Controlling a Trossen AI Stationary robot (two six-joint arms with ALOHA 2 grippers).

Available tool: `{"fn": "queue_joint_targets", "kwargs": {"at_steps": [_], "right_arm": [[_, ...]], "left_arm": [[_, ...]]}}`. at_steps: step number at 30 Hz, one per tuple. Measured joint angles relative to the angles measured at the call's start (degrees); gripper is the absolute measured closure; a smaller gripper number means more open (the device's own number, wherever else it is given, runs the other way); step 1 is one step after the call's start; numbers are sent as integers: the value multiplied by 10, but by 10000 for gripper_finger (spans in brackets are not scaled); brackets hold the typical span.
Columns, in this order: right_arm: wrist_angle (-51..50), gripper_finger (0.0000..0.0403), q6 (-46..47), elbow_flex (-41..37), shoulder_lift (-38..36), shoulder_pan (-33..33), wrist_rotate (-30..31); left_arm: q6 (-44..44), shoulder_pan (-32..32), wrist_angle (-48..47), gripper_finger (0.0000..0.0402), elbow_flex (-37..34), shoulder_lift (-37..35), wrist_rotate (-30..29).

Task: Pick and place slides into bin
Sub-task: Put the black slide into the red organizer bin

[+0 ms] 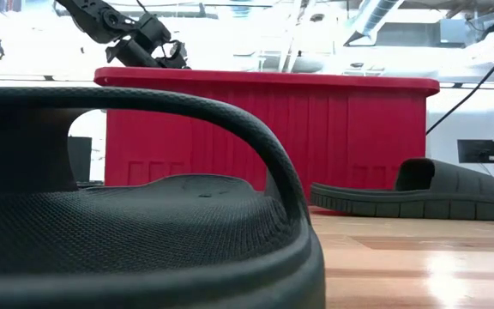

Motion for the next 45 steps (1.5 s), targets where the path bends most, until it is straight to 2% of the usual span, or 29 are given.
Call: {"fn": "queue_joint_targets", "kwargs": {"at_steps": [4,13,20,28,34,45], "right_arm": [[0,234,0,0,0,0,0],[0,234,-13,0,0,0,1],[0,234,-24,0,0,0,2],[0,234,-28,0,0,0,2],[0,234,-37,0,0,0,2],[0,234,-40,0,0,0,0]], "left_arm": [[-45,-8,-13,369,3,-17,-4],[-108,-9,-161,369,90,-27,13],[-119,-14,-194,369,140,-28,6],[-116,-27,-158,369,158,-28,24],[-126,-48,-114,369,159,3,31],[-110,-56,-134,369,159,67,-16]]}}
